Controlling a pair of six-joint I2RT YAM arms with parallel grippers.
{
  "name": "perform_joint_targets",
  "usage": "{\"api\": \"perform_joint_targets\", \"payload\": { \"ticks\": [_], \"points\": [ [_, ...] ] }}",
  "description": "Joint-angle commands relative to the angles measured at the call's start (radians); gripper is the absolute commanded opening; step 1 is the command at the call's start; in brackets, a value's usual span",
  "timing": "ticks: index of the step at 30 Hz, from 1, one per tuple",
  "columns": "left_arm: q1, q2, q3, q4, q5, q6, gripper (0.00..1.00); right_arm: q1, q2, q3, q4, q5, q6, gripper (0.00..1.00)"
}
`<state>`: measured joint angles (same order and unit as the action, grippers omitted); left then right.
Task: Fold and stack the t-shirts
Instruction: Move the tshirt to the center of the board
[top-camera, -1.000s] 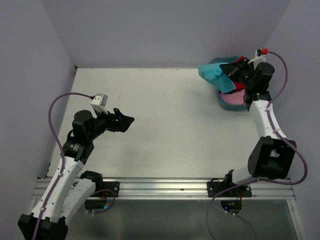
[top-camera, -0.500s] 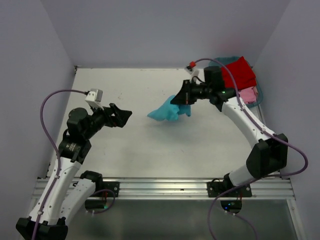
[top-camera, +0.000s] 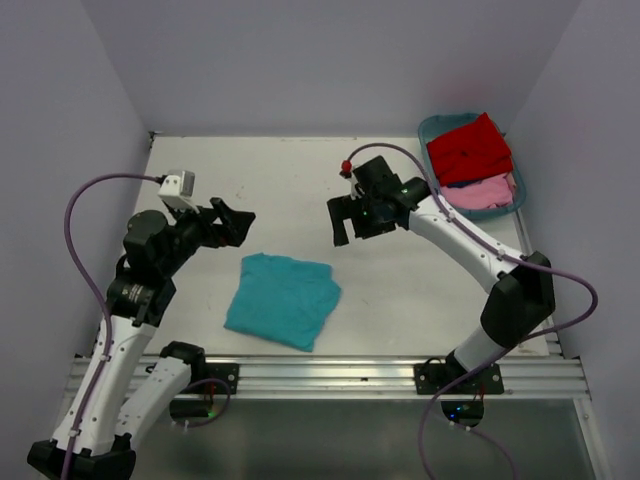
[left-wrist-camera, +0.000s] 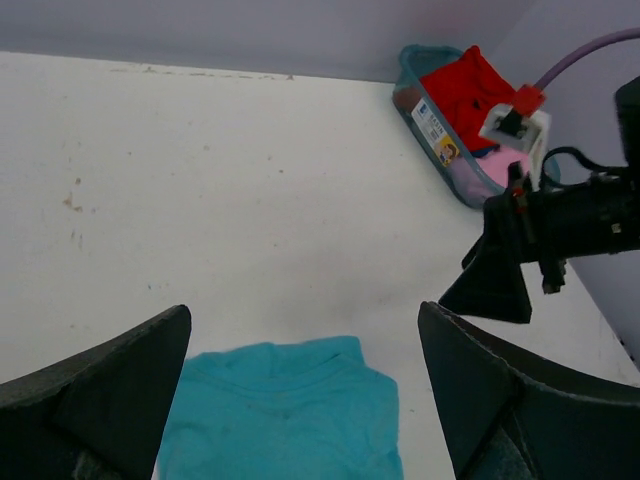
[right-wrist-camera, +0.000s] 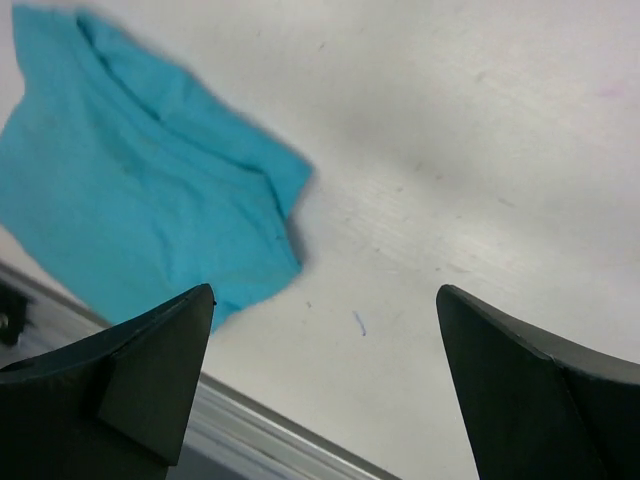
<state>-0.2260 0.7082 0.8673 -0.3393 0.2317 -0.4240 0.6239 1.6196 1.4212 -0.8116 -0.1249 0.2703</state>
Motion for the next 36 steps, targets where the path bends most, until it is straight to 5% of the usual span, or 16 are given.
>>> {"api": "perform_joint_targets", "payload": {
  "ticks": [1, 8, 28, 32, 36],
  "points": [
    [-0.006, 0.049, 0.033, -0.076, -0.032, 0.030, 1.00, 0.000, -0.105, 0.103, -0.037, 0.281, 0.110, 0.98],
    [-0.007, 0.379, -0.013, -0.168, 0.018, 0.004, 0.89, 0.000, -0.167, 0.088, -0.060, 0.395, 0.173, 0.96],
    [-0.095, 0.774, -0.040, -0.049, -0.092, -0.015, 0.63, 0.002, -0.198, 0.012, -0.031, 0.381, 0.178, 0.93],
    [-0.105, 0.812, -0.028, -0.040, -0.097, -0.019, 0.53, 0.002, -0.196, -0.008, -0.021, 0.366, 0.178, 0.84],
    [-0.110, 0.818, -0.017, -0.038, -0.095, -0.025, 0.29, 0.002, -0.191, -0.018, -0.014, 0.355, 0.176, 0.54]
  ]
}}
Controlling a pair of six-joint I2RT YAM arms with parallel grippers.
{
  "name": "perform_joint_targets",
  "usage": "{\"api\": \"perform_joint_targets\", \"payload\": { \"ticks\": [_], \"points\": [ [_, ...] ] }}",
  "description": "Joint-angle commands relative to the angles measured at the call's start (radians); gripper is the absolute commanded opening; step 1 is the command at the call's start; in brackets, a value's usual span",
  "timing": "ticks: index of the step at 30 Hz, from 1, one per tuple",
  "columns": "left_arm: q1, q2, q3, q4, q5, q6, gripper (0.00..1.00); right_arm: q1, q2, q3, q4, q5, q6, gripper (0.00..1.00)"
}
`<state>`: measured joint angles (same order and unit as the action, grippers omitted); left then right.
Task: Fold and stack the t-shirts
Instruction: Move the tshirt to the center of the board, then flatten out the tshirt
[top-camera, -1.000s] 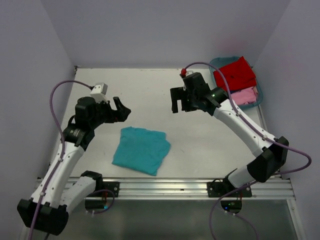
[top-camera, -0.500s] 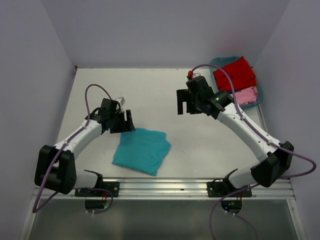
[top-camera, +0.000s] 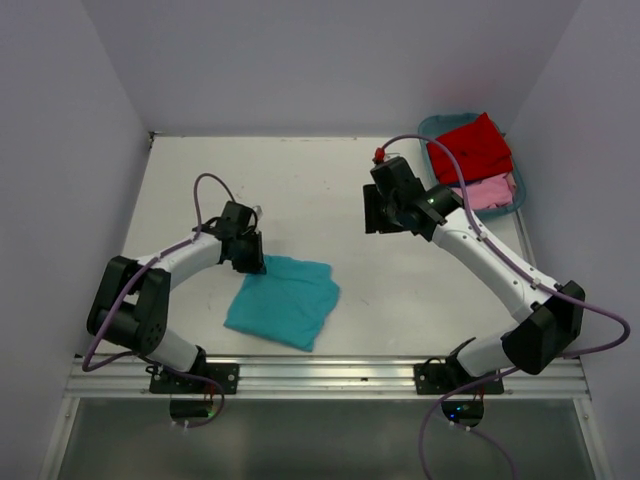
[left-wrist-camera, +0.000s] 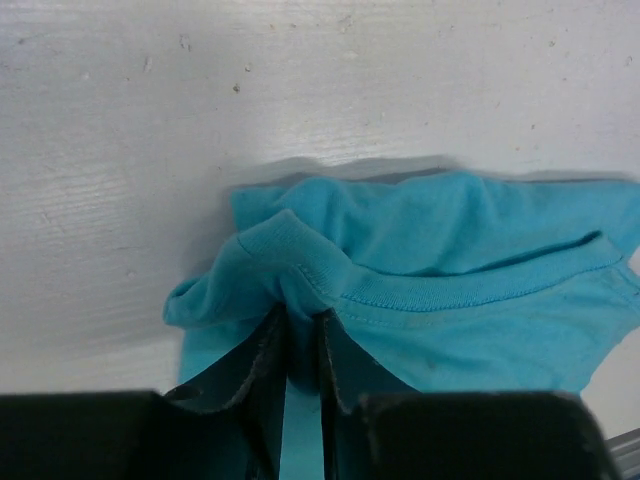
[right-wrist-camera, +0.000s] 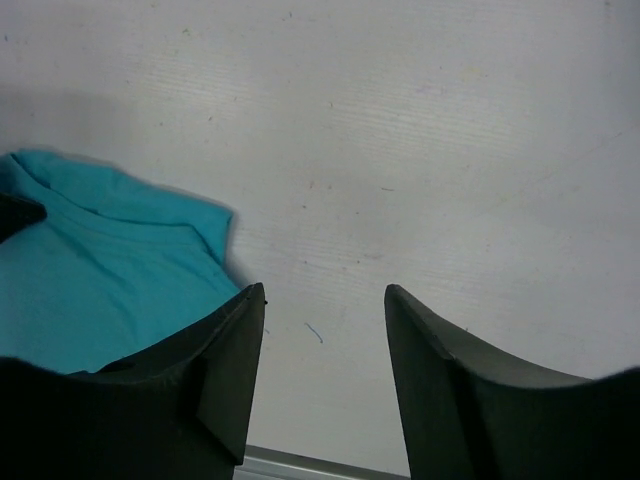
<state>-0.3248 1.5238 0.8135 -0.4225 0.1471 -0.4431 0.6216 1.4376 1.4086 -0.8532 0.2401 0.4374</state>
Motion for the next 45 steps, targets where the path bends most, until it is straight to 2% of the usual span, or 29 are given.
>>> {"api": "perform_joint_targets", "payload": {
  "ticks": [1, 3, 6, 8, 12, 18, 22, 24, 29, 32, 35, 36, 37, 40, 45],
  "points": [
    [-0.011, -0.005, 0.039, 0.041, -0.009, -0.008, 0.16, 0.004, -0.008, -0.005, 0.029, -0.009, 0.009, 0.49],
    [-0.014, -0.016, 0.053, 0.028, -0.009, -0.012, 0.03, 0.003, -0.008, -0.008, 0.032, -0.004, 0.009, 0.35],
    [-0.034, -0.056, 0.111, -0.033, -0.017, -0.014, 0.00, 0.003, -0.003, -0.014, 0.048, 0.016, 0.014, 0.29],
    [-0.069, -0.101, 0.163, -0.109, -0.036, -0.002, 0.00, 0.003, 0.003, -0.026, 0.059, 0.027, 0.021, 0.29],
    [-0.140, -0.168, 0.378, -0.228, -0.060, 0.024, 0.00, 0.001, 0.061, -0.054, 0.123, 0.025, 0.040, 0.28],
    [-0.178, -0.208, 0.604, -0.352, -0.030, 0.060, 0.01, -0.010, 0.205, -0.011, 0.218, -0.068, 0.044, 0.33],
    [-0.180, -0.223, 0.612, -0.378, -0.069, 0.087, 0.07, -0.013, 0.293, 0.041, 0.252, -0.119, 0.052, 0.33],
    [-0.180, -0.220, 0.593, -0.377, -0.073, 0.092, 0.08, -0.013, 0.302, 0.047, 0.267, -0.151, 0.057, 0.33],
    [-0.180, -0.194, 0.512, -0.337, -0.044, 0.110, 0.08, -0.011, 0.242, 0.024, 0.301, -0.200, 0.064, 0.30],
    [-0.180, -0.169, 0.484, -0.317, -0.029, 0.119, 0.08, -0.011, 0.163, -0.036, 0.368, -0.237, 0.058, 0.34],
    [-0.180, -0.143, 0.472, -0.302, 0.012, 0.116, 0.08, -0.013, 0.129, -0.071, 0.414, -0.330, 0.040, 0.49],
    [-0.180, -0.140, 0.469, -0.288, 0.041, 0.113, 0.08, -0.011, 0.129, -0.076, 0.424, -0.382, 0.029, 0.58],
    [-0.181, -0.137, 0.470, -0.280, 0.051, 0.110, 0.08, -0.011, 0.132, -0.076, 0.433, -0.403, 0.024, 0.60],
    [-0.189, -0.142, 0.480, -0.272, 0.069, 0.106, 0.08, -0.013, 0.174, -0.063, 0.453, -0.487, 0.004, 0.65],
    [-0.201, -0.160, 0.487, -0.263, 0.126, 0.110, 0.11, -0.013, 0.280, -0.018, 0.514, -0.510, -0.008, 0.65]
  ]
}}
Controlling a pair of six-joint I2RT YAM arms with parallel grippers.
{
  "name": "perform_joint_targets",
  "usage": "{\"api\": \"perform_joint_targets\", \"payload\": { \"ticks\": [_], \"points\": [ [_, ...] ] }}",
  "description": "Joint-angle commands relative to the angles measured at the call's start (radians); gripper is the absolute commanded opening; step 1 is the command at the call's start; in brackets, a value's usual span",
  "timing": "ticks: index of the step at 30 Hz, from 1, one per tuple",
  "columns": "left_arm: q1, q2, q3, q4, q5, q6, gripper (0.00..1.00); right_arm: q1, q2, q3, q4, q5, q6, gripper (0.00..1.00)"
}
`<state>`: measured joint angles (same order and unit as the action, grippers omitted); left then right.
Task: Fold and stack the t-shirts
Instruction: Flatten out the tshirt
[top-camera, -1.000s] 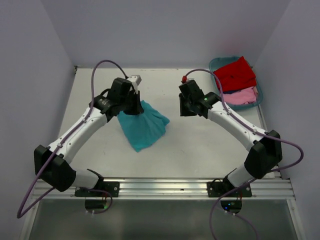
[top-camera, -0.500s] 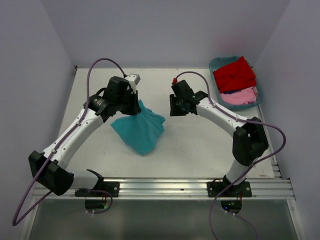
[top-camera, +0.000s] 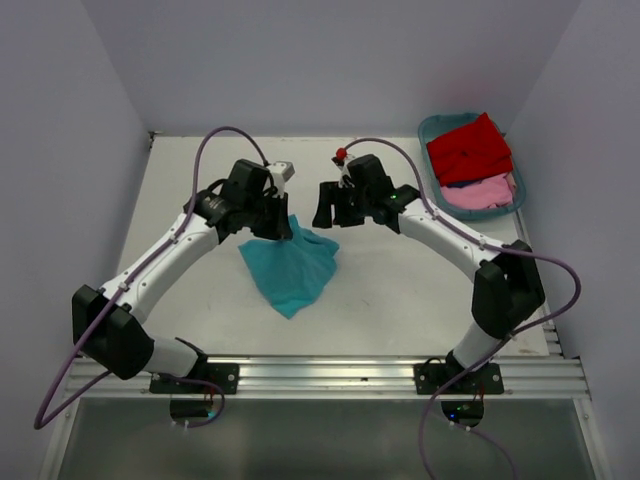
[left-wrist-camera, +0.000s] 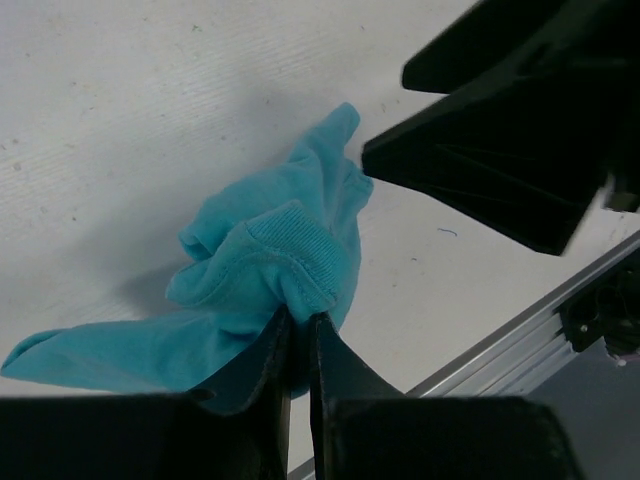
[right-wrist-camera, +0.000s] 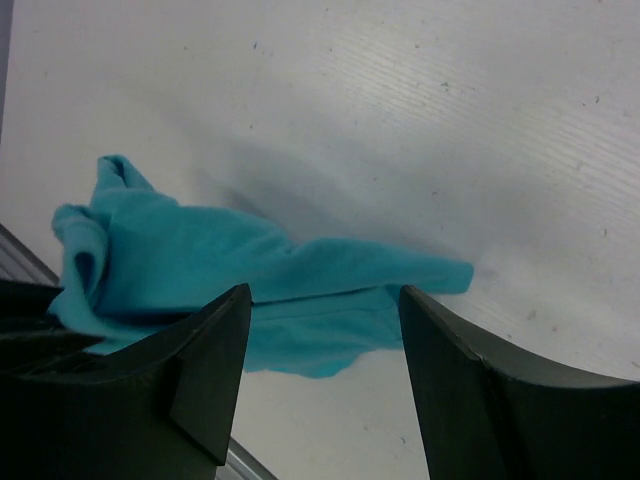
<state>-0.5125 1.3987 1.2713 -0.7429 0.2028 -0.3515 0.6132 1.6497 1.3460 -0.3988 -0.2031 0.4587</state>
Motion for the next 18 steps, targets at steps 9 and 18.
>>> {"api": "perform_joint_targets", "payload": {
  "ticks": [9, 18],
  "points": [
    [-0.029, -0.069, 0.020, 0.048, 0.099, 0.043, 0.21, -0.006, 0.179, 0.101, 0.107, -0.185, -0.031, 0.64],
    [-0.029, -0.060, 0.023, 0.057, 0.078, 0.043, 0.22, -0.004, 0.090, -0.080, 0.175, -0.208, -0.002, 0.64]
  ]
}}
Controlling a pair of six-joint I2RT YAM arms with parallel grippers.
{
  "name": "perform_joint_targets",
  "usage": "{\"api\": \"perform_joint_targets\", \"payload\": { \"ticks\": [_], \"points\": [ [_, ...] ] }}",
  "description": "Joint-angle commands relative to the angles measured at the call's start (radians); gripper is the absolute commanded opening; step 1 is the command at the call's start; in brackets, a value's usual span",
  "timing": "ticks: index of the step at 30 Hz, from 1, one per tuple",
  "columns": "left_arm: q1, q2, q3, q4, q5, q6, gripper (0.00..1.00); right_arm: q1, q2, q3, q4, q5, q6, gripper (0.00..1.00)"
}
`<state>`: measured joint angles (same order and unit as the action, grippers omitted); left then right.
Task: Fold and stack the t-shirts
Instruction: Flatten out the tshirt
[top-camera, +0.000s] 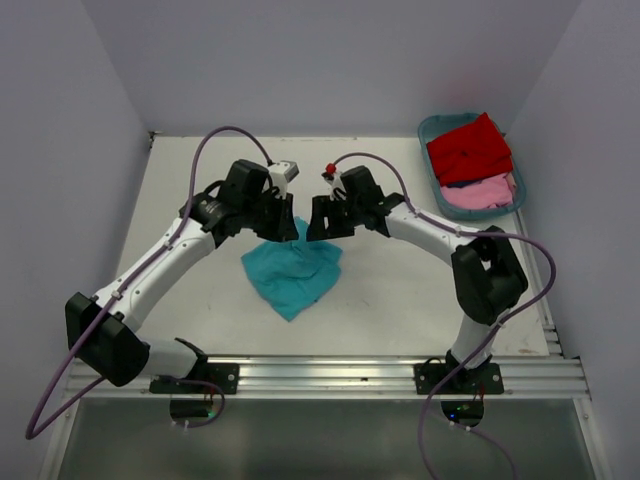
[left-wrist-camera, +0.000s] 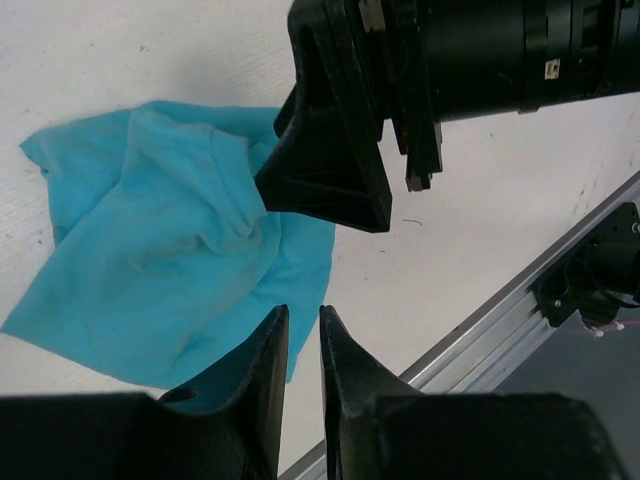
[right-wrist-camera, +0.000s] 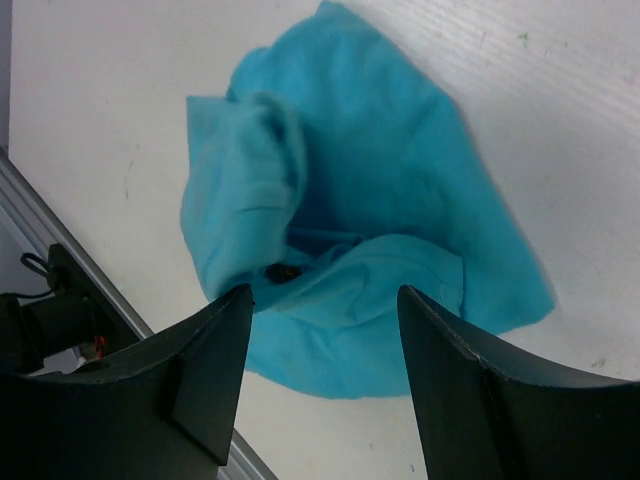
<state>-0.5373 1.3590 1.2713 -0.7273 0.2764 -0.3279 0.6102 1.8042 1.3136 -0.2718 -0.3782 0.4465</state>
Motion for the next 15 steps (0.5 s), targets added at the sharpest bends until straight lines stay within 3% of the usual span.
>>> {"api": "perform_joint_targets", "payload": {
  "ticks": [1, 7, 10, 11, 13, 15],
  "points": [
    [-0.004, -0.023, 0.023, 0.042, -0.002, 0.018, 0.22, 0.000, -0.066, -0.054, 0.045, -0.031, 0.011, 0.63],
    [-0.004, -0.031, -0.048, 0.080, -0.083, -0.042, 0.25, -0.001, -0.025, -0.062, 0.045, -0.057, 0.017, 0.60],
    [-0.004, -0.034, -0.145, 0.176, -0.101, -0.080, 0.40, -0.001, 0.000, -0.050, 0.051, -0.059, 0.018, 0.59],
    [-0.004, -0.021, -0.189, 0.221, -0.106, -0.089, 0.50, 0.000, 0.004, -0.042, 0.030, -0.047, 0.017, 0.58],
    [-0.004, 0.001, -0.222, 0.258, -0.095, -0.103, 0.56, 0.000, -0.006, -0.033, 0.011, -0.021, 0.015, 0.57],
    [-0.006, 0.046, -0.253, 0.307, -0.069, -0.100, 0.59, -0.001, -0.057, -0.065, -0.015, 0.141, 0.037, 0.57]
  ]
}}
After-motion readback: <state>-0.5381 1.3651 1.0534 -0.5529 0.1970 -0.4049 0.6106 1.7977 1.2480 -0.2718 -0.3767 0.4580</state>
